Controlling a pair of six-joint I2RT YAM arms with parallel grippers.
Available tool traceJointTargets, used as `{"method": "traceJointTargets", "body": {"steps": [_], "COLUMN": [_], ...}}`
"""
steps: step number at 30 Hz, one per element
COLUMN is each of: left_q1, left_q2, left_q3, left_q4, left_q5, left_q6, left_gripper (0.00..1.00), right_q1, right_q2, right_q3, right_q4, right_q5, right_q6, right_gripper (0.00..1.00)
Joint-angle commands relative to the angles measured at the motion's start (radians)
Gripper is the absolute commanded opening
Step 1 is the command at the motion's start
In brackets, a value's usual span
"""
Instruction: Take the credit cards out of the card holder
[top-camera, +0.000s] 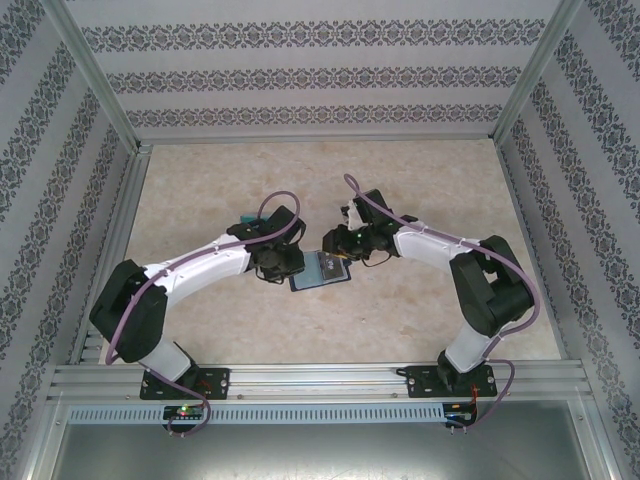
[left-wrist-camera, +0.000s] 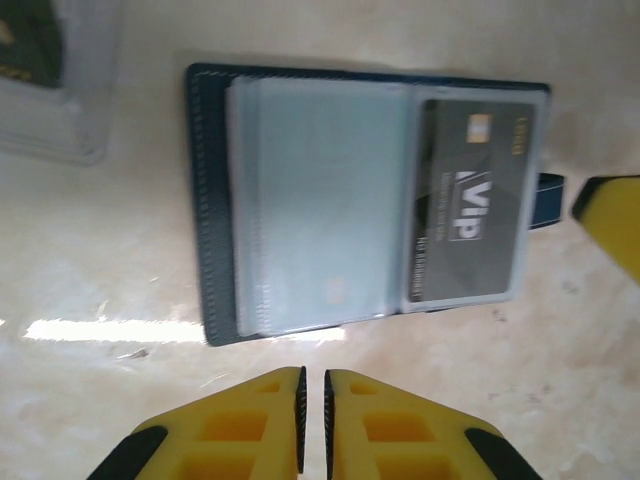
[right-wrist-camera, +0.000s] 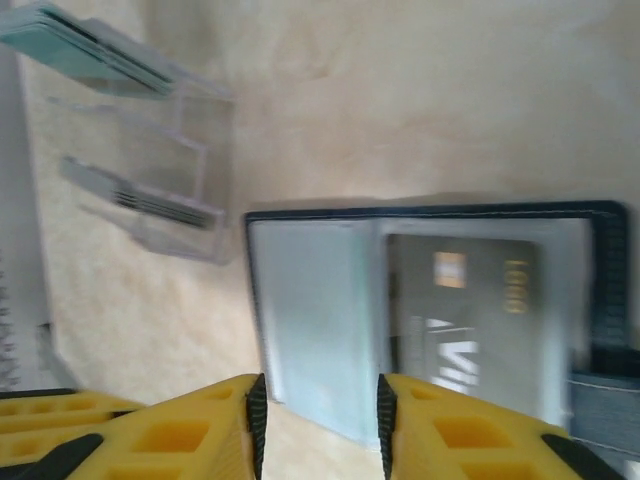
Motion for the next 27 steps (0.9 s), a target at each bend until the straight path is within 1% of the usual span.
{"method": "traceJointTargets", "body": {"steps": [1,5,8,14,27], "left_q1": [-0.014,-0.014,-0.012,-0.012,-0.011], "left_q2": [0.066,0.141,0.191,0.252,0.297], "left_q3": [0.04,0.079,0.088,0.084,0.071], "left_q4": [0.059,0.075,0.087,0.098,0.106], "left_q5": [0.041,0.047,0.049,0.061,0.073], "left_q6": [-0.01,-0.004,-0.006,-0.006,-0.001], "left_gripper": [0.14,0.1,0.1,0.09,0.09], "right_q1": [-0.002,-0.003,-0.004,-0.003,0.015], "right_q2": [0.006,0.016,0.03,0.064,0.114], "right_q3": [0.005,0.008,0.004,0.012,0.011], "right_q4": [-0.116,-0.133,-0.131,-0.129,-0.1], "right_q5": [0.093,0.121,0.13,0.125,0.09], "right_q6": [-0.115,-0.14,-0.149,-0.156,-0.136], "right_gripper": [0.35,0.3,0.27,0.26,0.28]}}
